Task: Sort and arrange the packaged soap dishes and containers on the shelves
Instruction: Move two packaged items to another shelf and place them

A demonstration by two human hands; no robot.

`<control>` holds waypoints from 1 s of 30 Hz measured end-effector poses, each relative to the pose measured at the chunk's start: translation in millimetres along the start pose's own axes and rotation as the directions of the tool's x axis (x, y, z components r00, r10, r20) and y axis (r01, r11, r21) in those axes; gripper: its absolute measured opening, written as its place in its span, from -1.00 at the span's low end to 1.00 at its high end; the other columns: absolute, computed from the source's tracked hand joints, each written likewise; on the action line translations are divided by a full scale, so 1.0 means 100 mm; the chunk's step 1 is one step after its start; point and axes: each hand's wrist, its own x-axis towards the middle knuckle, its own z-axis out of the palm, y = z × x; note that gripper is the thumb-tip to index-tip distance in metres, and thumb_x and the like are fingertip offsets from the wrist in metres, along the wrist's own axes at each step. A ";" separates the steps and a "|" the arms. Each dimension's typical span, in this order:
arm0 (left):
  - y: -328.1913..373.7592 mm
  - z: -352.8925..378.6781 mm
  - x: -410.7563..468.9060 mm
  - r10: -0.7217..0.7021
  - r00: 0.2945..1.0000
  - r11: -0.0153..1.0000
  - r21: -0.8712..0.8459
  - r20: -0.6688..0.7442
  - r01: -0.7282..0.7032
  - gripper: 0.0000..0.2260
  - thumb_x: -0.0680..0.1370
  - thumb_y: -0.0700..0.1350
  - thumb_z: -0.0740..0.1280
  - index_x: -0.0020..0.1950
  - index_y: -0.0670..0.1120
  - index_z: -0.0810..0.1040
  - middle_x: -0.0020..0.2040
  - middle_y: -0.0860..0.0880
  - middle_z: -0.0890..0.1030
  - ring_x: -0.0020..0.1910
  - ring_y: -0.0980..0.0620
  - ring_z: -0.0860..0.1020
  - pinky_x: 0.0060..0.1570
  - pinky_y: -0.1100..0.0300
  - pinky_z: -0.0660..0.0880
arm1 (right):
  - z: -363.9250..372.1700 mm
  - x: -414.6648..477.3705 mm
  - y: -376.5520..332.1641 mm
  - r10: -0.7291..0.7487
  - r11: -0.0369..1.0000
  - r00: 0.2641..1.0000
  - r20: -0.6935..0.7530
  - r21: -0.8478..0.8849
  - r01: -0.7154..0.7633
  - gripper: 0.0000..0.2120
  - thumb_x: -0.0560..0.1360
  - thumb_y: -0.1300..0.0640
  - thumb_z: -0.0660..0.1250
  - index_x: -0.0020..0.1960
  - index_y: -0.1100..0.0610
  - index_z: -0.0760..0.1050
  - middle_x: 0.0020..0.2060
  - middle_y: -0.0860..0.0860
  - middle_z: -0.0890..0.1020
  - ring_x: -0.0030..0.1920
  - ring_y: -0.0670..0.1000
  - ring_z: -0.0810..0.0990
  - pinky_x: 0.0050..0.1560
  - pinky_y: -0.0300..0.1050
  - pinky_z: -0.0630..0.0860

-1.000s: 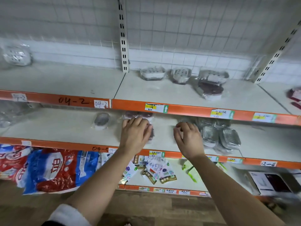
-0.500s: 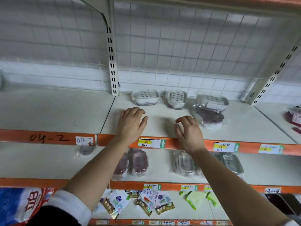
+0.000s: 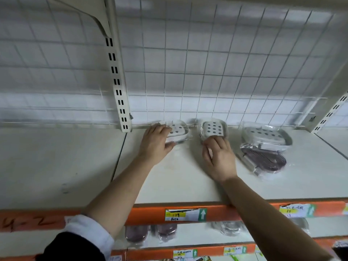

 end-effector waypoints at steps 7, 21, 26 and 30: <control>-0.02 -0.01 0.02 -0.029 1.000 0.999 -0.017 0.001 0.029 -0.58 0.41 -0.05 0.49 0.25 -0.06 0.57 0.21 -0.03 0.55 0.25 -0.11 0.46 0.20 0.02 0.31 | 0.02 0.01 0.07 -0.003 0.999 1.000 -0.029 0.045 0.004 -0.75 0.51 0.16 0.16 -0.08 0.26 0.57 -0.12 0.16 0.58 -0.05 0.24 0.51 0.04 0.09 0.45; 0.07 -0.38 -0.34 -0.039 0.965 0.987 -0.163 -0.258 -0.004 -0.75 0.59 0.02 0.25 0.10 -0.13 0.53 -0.11 -0.08 0.59 -0.18 -0.16 0.57 -0.29 0.02 0.50 | 0.01 -0.01 0.08 0.038 0.999 0.999 -0.016 0.035 -0.038 -0.70 0.52 0.13 0.13 -0.10 0.29 0.56 -0.12 0.20 0.58 -0.05 0.28 0.50 0.08 0.10 0.42; 0.06 -0.28 -0.40 -0.127 0.970 0.960 -0.271 -0.208 0.067 -0.62 0.49 0.04 0.42 0.20 -0.13 0.46 0.11 -0.07 0.56 0.00 -0.10 0.54 -0.12 0.06 0.49 | -0.01 -0.03 0.06 0.068 0.998 0.998 -0.019 0.004 -0.068 -0.72 0.49 0.14 0.16 -0.07 0.29 0.58 -0.08 0.23 0.58 -0.02 0.30 0.50 0.07 0.13 0.46; 0.04 -0.20 -0.41 -0.275 0.921 0.892 -0.431 -0.274 0.138 -0.59 0.41 -0.06 0.51 0.17 -0.16 0.49 0.14 -0.06 0.53 0.07 0.05 0.46 -0.08 0.25 0.36 | 0.01 -0.02 0.08 0.082 0.997 0.996 0.038 -0.017 -0.081 -0.75 0.44 0.29 0.34 0.10 0.30 0.58 0.13 0.28 0.58 0.20 0.36 0.49 0.23 0.17 0.43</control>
